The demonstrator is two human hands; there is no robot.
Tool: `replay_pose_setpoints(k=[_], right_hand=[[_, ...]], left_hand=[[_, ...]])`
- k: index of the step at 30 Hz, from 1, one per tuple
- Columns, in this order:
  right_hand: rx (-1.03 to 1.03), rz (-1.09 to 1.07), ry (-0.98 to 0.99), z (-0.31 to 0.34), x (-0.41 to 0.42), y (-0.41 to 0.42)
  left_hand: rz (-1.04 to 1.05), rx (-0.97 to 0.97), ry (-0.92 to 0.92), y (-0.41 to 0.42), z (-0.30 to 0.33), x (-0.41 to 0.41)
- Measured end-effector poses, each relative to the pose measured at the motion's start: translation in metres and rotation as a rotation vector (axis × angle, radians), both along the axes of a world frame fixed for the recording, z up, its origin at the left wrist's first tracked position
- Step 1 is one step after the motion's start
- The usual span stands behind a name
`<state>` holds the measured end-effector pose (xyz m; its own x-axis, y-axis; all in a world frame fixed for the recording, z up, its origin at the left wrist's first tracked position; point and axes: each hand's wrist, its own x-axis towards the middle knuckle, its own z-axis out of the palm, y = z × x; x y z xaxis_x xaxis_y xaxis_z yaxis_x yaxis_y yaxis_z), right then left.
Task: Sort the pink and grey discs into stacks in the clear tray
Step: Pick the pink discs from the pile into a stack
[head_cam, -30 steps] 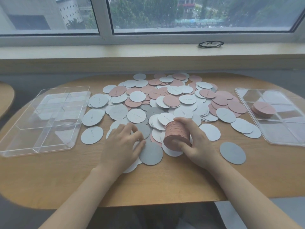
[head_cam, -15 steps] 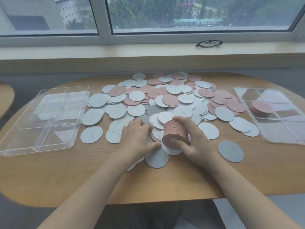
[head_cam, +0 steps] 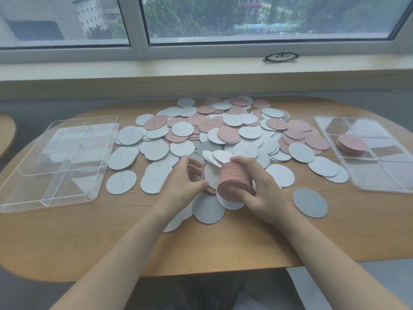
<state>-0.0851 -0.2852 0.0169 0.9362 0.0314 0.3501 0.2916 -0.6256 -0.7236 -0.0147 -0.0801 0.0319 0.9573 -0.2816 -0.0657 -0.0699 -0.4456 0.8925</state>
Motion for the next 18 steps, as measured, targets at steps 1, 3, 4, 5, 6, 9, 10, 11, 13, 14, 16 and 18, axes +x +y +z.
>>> replay_pose_setpoints(k=[1, 3, 4, 5, 6, 9, 10, 11, 13, 14, 16, 18], right_hand=[[-0.002, 0.001, 0.005, -0.001, 0.000, 0.000], [-0.006, 0.001, 0.015, -0.002, 0.001, -0.001], [-0.006, -0.002, 0.021, -0.002, 0.001, -0.001], [-0.003, -0.007, 0.028, -0.002, 0.001, -0.001], [0.001, -0.014, 0.036, -0.002, 0.002, -0.001], [0.014, -0.050, 0.054, -0.004, 0.003, 0.001], [0.015, -0.060, 0.054, -0.004, 0.004, 0.002], [0.017, -0.066, 0.054, -0.004, 0.004, 0.002], [0.026, -0.059, 0.065, -0.004, 0.006, 0.003], [0.024, -0.050, 0.072, -0.003, 0.006, 0.004], [0.007, -0.033, 0.085, -0.003, 0.007, 0.004], [-0.006, -0.010, 0.098, -0.004, 0.008, 0.004]], left_hand=[[0.021, -0.019, -0.009, 0.005, 0.001, 0.000], [0.083, -0.046, -0.047, 0.018, 0.003, 0.001], [0.119, -0.055, -0.073, 0.025, 0.004, 0.001], [0.156, -0.065, -0.106, 0.030, 0.005, 0.000], [0.185, -0.084, -0.140, 0.035, 0.007, -0.002], [0.136, -0.232, -0.165, 0.040, 0.012, -0.007], [0.080, -0.260, -0.160, 0.038, 0.013, -0.009], [0.020, -0.271, -0.161, 0.036, 0.014, -0.012], [-0.058, -0.242, -0.186, 0.029, 0.011, -0.017], [-0.081, -0.214, -0.203, 0.025, 0.009, -0.018], [-0.118, -0.175, -0.230, 0.019, 0.005, -0.022], [-0.126, -0.149, -0.272, 0.013, 0.000, -0.025]])
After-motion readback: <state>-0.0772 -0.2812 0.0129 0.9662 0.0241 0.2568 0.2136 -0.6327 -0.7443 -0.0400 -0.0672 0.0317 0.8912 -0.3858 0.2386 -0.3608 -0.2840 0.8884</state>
